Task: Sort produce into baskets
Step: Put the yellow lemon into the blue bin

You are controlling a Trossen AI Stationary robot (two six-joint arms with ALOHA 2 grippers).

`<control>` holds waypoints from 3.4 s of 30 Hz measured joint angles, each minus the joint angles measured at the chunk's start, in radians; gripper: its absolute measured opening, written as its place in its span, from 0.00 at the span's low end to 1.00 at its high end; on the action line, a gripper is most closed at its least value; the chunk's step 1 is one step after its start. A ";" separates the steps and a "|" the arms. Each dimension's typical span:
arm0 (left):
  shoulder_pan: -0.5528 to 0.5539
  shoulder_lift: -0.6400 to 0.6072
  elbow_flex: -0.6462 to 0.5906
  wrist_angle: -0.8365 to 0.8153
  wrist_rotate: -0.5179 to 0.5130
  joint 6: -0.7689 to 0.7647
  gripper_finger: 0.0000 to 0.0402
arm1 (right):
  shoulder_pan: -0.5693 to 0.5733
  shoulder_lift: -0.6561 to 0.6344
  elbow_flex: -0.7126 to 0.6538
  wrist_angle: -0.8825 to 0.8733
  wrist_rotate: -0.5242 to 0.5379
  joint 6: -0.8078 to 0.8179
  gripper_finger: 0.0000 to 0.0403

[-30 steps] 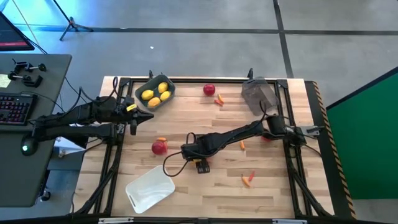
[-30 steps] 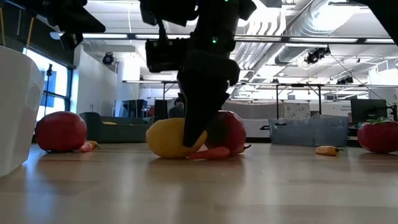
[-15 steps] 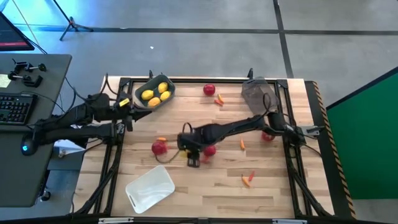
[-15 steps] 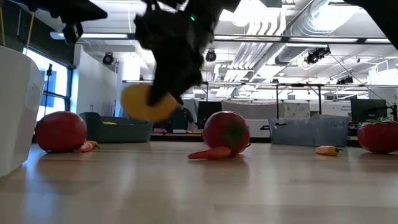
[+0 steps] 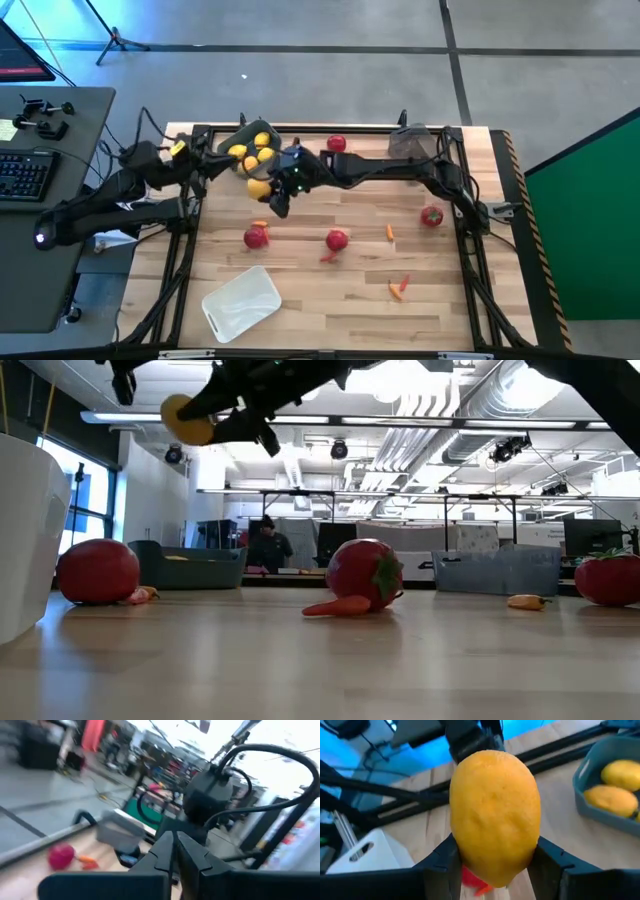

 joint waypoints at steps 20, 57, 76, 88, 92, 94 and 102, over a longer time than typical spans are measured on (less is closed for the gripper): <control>0.017 0.064 0.128 -0.177 -0.104 0.020 0.59 | -0.175 0.000 -0.001 0.472 -0.269 0.018 0.37; 0.034 0.241 0.123 0.060 -0.048 0.070 0.49 | -0.139 0.003 -0.001 0.351 -0.286 0.035 0.62; 0.233 0.270 0.125 -0.129 -0.055 -0.033 0.48 | -0.130 0.002 -0.002 -0.369 0.000 -0.207 0.47; 0.505 0.577 0.125 -0.314 -0.007 0.065 0.48 | -0.138 0.002 -0.004 -0.406 0.018 -0.250 0.02; 0.584 0.703 0.125 -0.306 -0.004 0.154 0.48 | -0.143 0.002 -0.005 -0.409 0.040 -0.235 0.03; 0.618 0.757 0.125 -0.289 -0.004 0.171 0.48 | -0.141 0.002 -0.004 -0.409 0.040 -0.228 0.01; 0.688 0.923 0.127 -0.208 0.006 0.078 0.48 | -0.119 0.002 -0.005 -0.389 0.070 -0.207 0.00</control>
